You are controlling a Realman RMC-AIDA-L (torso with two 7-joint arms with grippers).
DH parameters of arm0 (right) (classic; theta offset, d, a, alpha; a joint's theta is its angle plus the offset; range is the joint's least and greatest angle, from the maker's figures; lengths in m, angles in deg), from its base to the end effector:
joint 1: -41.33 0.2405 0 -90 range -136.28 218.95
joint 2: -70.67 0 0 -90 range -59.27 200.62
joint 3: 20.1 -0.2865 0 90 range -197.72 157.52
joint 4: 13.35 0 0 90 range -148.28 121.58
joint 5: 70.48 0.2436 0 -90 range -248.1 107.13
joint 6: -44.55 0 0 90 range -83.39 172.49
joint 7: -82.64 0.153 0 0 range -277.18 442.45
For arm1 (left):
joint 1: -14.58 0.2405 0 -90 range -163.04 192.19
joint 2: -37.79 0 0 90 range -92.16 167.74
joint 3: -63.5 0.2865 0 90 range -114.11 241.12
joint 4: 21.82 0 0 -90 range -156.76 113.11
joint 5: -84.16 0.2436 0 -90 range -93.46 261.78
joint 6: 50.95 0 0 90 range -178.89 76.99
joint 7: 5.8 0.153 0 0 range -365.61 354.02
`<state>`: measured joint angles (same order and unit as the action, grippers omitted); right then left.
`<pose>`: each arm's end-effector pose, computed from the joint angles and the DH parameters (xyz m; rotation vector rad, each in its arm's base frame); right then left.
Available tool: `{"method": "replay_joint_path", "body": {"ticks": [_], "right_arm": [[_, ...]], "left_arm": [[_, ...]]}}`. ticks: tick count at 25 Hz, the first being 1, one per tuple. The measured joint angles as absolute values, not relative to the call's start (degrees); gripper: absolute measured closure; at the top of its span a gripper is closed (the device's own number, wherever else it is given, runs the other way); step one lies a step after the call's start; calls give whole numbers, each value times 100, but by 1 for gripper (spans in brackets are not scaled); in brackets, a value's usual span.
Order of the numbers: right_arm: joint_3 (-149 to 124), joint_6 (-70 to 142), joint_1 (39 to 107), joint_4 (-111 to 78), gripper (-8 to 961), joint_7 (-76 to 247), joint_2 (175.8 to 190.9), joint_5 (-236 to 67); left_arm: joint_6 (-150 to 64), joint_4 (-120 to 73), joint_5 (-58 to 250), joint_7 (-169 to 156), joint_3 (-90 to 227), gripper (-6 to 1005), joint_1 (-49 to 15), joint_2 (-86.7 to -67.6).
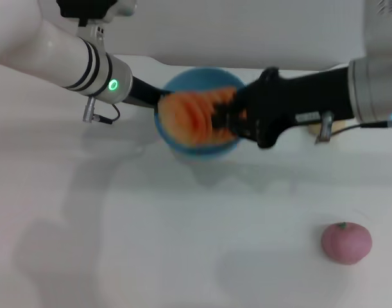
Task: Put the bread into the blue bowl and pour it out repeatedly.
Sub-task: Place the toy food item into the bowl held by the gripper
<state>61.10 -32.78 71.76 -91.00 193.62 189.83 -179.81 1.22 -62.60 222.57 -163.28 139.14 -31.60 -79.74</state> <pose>0.1138 0.3900 -0.0383 -2.9375 0.1715 0.3837 -0.2357 0.4869 -0.0728 -2.2192 -1.3438 0.0414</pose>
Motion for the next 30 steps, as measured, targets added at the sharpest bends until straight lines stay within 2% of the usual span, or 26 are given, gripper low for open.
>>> {"method": "replay_joint_path", "body": {"ticks": [8,19,24,30], "right_arm": [[6273,-2102,7128,-8203,865,18822,18966,-17781],[6722,-1744,7192,-7770,867,18712,18968,-17802],[6708,-1733,7118,-7838,713,18736,18967,-17799],[6547,-1756,6831,-8165,629,18747,18964,-17806]], "left_arm": [[750,-6311,22128,-16327,13936,1000,-3211,-8022],[1018,-6328,21723,-16294,14030,1000,-3251,-8033],[1021,-6331,21691,-16307,14067,1000,-3241,-8033],[1023,-6314,21687,-16330,14067,1001,-3208,-8034]]}}
